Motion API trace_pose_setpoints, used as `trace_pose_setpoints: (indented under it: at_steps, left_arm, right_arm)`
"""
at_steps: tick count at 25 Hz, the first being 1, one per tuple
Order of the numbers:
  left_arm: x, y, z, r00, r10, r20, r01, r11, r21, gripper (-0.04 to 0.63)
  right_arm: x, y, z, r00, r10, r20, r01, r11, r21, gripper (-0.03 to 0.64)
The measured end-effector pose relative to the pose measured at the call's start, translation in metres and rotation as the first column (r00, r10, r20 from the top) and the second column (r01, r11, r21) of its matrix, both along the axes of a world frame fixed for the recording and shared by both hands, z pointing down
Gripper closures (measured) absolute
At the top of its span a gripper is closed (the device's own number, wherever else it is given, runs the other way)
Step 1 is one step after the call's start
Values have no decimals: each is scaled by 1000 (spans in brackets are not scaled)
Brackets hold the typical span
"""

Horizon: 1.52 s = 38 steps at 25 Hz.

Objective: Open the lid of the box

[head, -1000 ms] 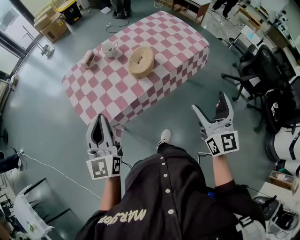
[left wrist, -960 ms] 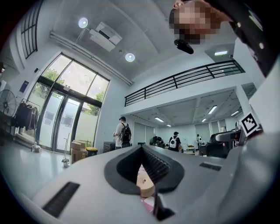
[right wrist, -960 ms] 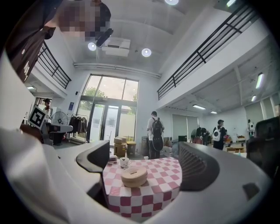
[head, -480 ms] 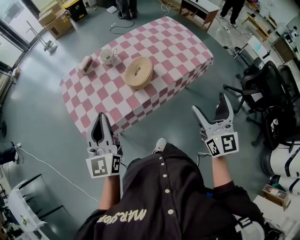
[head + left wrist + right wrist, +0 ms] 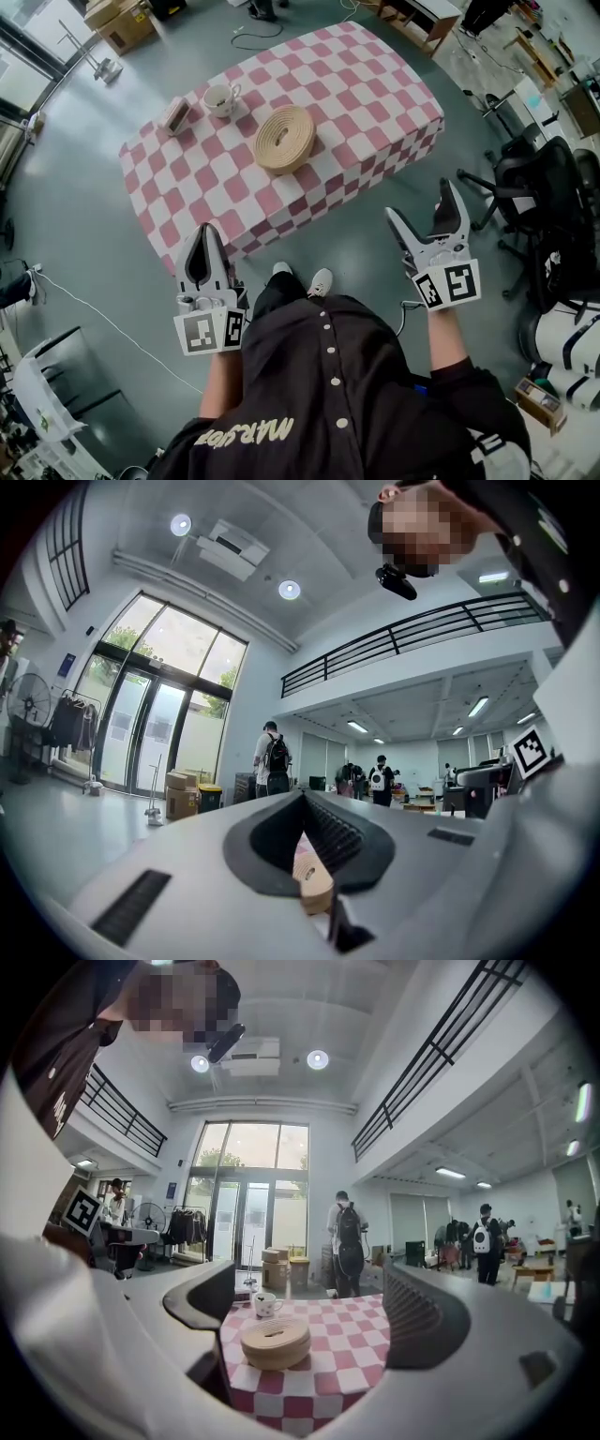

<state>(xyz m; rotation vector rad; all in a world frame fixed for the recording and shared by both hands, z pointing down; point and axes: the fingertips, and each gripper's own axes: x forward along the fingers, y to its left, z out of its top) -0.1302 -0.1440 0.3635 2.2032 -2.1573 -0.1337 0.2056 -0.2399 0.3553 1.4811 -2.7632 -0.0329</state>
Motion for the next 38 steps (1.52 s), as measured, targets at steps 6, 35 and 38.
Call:
trace_pose_setpoints:
  at_steps: [6, 35, 38]
  left_arm:
    - [-19, -23, 3, 1000, -11, -16, 11, 1000, -9, 584]
    - [-109, -180, 1, 999, 29, 15, -29, 1000, -10, 584]
    - [-112, -180, -1, 1000, -3, 0, 3, 1000, -13, 584]
  right_arm:
    - [-17, -23, 9, 1000, -5, -6, 5, 1000, -21, 138]
    - [-144, -157, 19, 972, -198, -128, 190, 979, -74, 138]
    - [-154, -164, 29, 954, -262, -146, 249, 963, -100, 138]
